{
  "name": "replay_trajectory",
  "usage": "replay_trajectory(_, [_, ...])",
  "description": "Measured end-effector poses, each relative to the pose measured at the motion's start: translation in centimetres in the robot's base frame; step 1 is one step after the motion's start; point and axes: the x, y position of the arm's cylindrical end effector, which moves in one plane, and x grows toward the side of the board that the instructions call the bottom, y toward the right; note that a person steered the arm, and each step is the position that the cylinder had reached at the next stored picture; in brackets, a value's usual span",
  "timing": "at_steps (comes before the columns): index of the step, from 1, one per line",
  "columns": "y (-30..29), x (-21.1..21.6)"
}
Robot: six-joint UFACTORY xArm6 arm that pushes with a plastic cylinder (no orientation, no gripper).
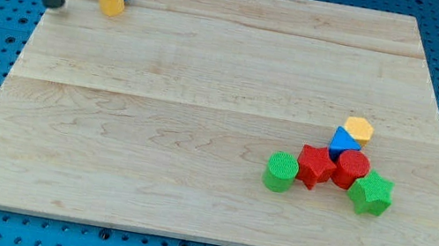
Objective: Push the yellow heart diagonally to the green circle
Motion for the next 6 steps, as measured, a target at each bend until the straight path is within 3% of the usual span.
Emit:
replay_trajectory(1, [0.4, -4.4])
replay_trajectory(2, [5.2, -5.2])
replay_trajectory(3, [10.4, -0.1])
replay_trajectory(4, [9.7, 4.5])
replay_trajectory(5, [9.1, 4.4])
replay_trajectory(6, [4.5, 5.0])
